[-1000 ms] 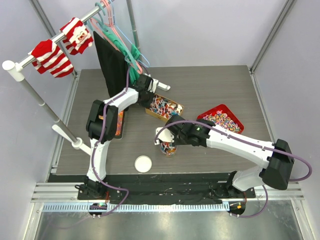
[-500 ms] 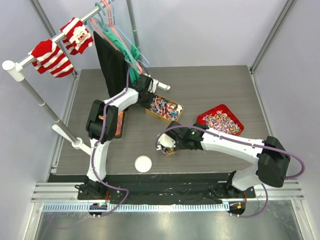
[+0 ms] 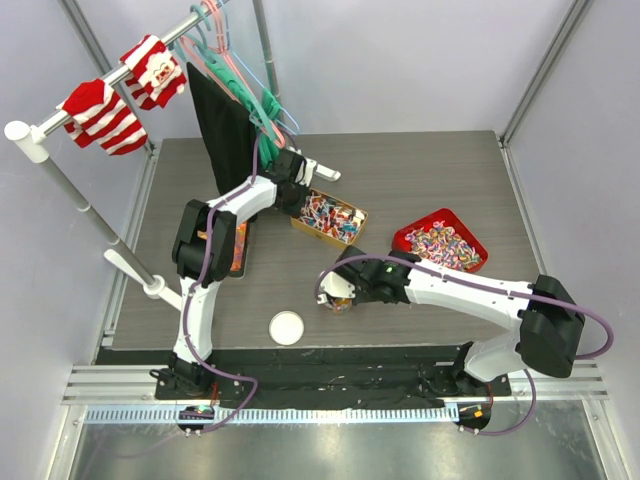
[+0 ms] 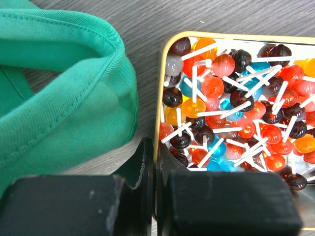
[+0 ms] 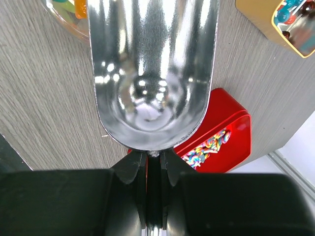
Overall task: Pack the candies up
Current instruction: Place the fake candies in the packing bottle, then place the spatula at the center of the board, then pick up the bottle lid at the center of the board.
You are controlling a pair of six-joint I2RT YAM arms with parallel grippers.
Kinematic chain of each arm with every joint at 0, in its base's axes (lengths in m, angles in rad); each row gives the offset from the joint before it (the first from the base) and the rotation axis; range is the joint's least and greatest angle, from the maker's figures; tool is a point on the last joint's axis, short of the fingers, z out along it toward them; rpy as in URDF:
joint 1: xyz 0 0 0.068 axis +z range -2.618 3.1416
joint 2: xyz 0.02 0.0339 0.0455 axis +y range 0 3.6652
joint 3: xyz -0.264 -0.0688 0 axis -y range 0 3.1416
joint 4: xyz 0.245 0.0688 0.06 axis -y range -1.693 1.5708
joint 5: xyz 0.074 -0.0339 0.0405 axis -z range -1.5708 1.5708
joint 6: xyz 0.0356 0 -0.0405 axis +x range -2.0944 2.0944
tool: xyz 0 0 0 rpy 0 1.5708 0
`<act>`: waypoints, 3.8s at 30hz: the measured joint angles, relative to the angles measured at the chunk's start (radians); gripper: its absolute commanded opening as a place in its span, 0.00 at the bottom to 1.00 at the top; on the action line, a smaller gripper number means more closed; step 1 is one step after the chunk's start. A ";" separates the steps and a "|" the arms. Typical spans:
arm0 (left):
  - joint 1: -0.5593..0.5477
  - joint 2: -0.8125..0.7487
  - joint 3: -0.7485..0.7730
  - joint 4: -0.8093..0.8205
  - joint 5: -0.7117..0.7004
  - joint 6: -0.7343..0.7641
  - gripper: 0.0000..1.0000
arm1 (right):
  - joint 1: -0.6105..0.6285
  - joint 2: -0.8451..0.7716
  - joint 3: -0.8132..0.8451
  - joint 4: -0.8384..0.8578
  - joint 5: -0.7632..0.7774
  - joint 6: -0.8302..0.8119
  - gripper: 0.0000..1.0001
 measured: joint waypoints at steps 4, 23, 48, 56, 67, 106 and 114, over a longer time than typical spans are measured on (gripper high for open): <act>0.000 0.000 -0.001 0.000 0.000 0.000 0.00 | 0.000 0.010 0.005 0.002 0.014 0.003 0.01; 0.000 -0.001 -0.006 0.006 0.001 0.007 0.00 | -0.114 -0.158 0.017 -0.042 -0.075 0.009 0.01; 0.006 -0.013 0.003 0.002 0.071 0.038 0.79 | -0.353 0.062 -0.169 0.259 -0.137 0.204 0.01; 0.006 -0.136 -0.047 -0.028 0.177 0.126 0.93 | -0.392 0.114 -0.179 0.308 -0.129 0.212 0.22; 0.010 -0.456 -0.403 -0.121 0.213 0.323 0.98 | -0.398 0.108 -0.182 0.330 -0.117 0.221 0.55; -0.623 -1.220 -1.250 0.008 -0.037 0.629 0.73 | -0.473 -0.205 -0.232 0.338 -0.167 0.214 0.56; -0.689 -1.168 -1.254 0.037 -0.045 0.628 0.64 | -0.473 -0.202 -0.243 0.339 -0.166 0.213 0.56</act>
